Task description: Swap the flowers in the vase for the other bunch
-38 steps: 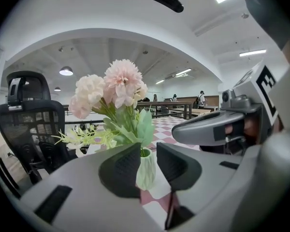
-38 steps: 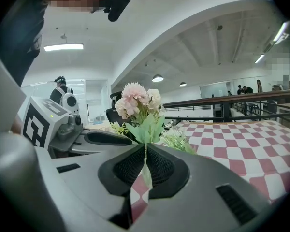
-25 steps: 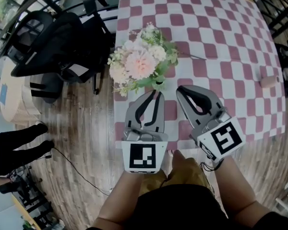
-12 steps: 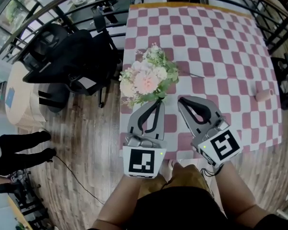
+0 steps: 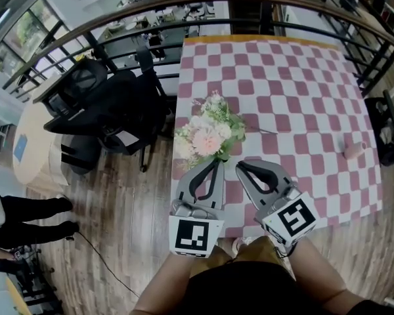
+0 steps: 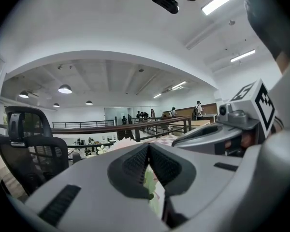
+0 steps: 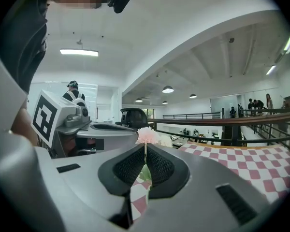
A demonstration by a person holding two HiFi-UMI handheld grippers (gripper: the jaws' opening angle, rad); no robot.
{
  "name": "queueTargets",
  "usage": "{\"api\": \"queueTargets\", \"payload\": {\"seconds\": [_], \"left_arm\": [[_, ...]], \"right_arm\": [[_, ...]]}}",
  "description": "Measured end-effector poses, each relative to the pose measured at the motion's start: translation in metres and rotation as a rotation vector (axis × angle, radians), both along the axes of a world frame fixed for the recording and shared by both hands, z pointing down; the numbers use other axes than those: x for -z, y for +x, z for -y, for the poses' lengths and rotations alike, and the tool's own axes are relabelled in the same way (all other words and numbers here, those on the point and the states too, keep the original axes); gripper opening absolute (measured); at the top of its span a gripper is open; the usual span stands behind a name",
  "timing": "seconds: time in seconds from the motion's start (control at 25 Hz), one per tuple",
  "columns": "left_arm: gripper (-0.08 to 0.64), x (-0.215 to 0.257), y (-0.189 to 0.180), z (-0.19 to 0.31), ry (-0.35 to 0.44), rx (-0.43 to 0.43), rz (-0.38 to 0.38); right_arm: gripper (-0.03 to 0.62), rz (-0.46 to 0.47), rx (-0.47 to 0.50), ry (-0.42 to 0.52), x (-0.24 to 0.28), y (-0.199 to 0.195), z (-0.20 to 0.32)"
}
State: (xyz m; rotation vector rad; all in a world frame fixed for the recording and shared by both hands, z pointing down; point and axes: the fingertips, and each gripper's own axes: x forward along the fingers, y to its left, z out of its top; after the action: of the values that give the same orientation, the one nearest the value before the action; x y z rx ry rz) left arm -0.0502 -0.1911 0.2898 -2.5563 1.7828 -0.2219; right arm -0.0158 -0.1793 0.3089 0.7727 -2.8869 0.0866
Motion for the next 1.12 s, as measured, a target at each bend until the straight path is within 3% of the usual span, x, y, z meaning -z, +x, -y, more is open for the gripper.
{"api": "queueTargets", "payload": {"seconds": [0.2, 0.72, 1.12], "left_arm": [[0.009, 0.014, -0.005, 0.004, 0.019, -0.018, -0.022], [0.009, 0.066, -0.009, 0.016, 0.141, -0.105, 0.022], [0.009, 0.083, -0.012, 0.013, 0.182, -0.165, 0.044]], "right_arm": [[0.038, -0.002, -0.028, 0.053, 0.016, -0.002, 0.010], [0.038, 0.039, -0.115, 0.203, 0.071, -0.012, 0.019], [0.037, 0.062, -0.191, 0.287, 0.099, -0.010, 0.016]]}}
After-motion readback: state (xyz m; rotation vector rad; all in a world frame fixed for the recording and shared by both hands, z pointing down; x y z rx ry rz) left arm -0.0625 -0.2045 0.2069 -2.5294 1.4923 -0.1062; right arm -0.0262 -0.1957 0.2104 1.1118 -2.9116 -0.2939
